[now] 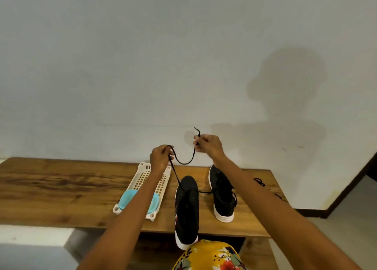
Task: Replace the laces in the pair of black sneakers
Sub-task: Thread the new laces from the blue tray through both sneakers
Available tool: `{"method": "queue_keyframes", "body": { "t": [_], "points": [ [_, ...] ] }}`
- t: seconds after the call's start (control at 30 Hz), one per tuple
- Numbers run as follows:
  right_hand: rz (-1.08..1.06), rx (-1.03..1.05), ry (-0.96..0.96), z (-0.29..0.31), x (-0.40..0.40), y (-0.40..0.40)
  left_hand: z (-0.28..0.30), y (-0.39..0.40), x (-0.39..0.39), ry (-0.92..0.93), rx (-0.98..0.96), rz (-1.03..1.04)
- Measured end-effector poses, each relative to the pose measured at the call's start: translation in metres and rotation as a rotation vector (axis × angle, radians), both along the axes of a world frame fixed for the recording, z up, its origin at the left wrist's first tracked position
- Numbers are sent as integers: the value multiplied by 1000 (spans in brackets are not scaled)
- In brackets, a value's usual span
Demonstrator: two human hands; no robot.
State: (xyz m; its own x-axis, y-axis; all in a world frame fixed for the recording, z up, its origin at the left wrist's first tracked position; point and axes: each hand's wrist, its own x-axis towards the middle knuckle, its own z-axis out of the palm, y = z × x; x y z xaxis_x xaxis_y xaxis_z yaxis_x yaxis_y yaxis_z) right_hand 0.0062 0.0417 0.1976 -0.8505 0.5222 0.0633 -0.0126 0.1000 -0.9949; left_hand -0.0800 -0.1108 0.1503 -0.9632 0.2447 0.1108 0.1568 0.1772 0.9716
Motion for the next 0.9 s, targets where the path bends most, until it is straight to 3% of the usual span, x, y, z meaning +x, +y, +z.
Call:
{"method": "queue_keyframes", "body": {
  "t": [0.13,0.3,0.43,0.6,0.77,0.9],
  "points": [
    [-10,59,-105,-28,2,-11,-7,1,12,-24,-244,-41],
    [-7,209,-241,-52,-1,-11,-9,24,25,-259,-64,-203],
    [40,263,-261,-81,-7,-3,-42,37,21,-137,-154,-238],
    [116,42,-271,-117,-10,17,-79,50,7,-210,-123,-153],
    [97,21,-388,-159,-9,19,-111,61,8,-341,-208,-205],
    [-2,205,-463,-185,-14,14,-137,65,7,-354,-286,-128]
  ]
}}
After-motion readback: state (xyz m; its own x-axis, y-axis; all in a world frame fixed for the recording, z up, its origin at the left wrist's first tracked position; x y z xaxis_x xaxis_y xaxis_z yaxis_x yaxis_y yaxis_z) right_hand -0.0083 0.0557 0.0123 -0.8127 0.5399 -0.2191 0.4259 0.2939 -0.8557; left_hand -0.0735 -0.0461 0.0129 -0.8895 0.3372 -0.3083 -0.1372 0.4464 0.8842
